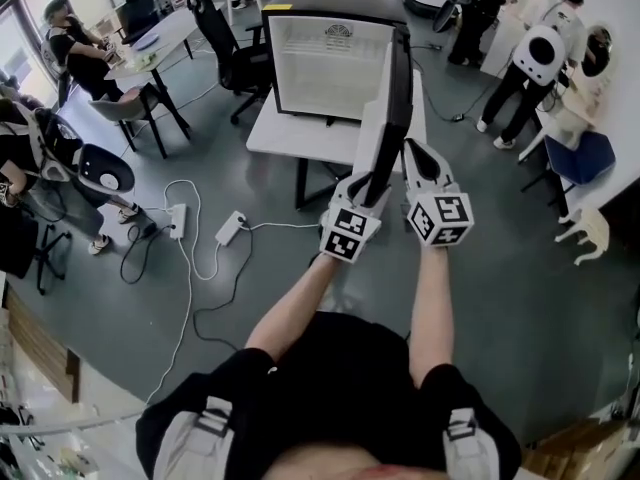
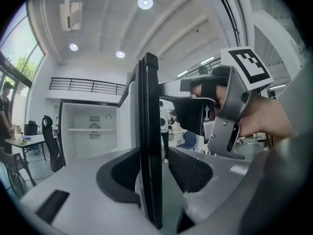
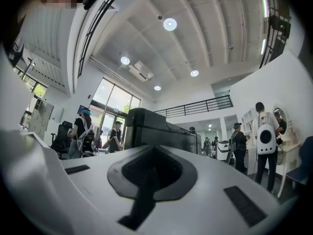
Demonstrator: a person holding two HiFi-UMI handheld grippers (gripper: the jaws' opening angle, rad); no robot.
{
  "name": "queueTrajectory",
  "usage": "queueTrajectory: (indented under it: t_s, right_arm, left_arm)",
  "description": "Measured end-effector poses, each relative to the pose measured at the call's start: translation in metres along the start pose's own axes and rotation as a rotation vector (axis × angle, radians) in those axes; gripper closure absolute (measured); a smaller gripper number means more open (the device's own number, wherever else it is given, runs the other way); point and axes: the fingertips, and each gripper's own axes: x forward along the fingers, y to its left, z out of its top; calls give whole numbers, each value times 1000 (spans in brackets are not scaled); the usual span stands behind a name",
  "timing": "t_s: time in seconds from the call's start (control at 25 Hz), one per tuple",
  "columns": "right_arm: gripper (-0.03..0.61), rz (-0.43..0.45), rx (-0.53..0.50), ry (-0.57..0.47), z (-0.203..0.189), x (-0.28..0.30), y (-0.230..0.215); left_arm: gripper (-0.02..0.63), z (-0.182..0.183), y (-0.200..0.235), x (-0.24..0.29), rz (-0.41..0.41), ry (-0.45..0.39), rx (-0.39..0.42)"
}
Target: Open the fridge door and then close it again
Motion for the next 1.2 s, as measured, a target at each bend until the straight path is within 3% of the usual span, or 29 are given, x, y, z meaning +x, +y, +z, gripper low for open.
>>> queueTrajectory:
  t_s: [0.28, 0.72, 1.04, 1.2]
  right_arm:
    - [584, 105, 5, -18, -2, 27, 35]
    - [583, 264, 5, -70, -14, 116, 111]
    - [583, 321, -14, -86, -27, 212, 150]
    - [583, 299, -104, -72, -40, 266, 161]
  left_arm:
    - [451, -4, 41, -18, 102, 0, -27]
    - [458, -13, 163, -44, 224, -34, -89]
    - [453, -13, 270, -39, 177, -82, -107]
    - [451, -16, 328, -28, 131, -95, -128]
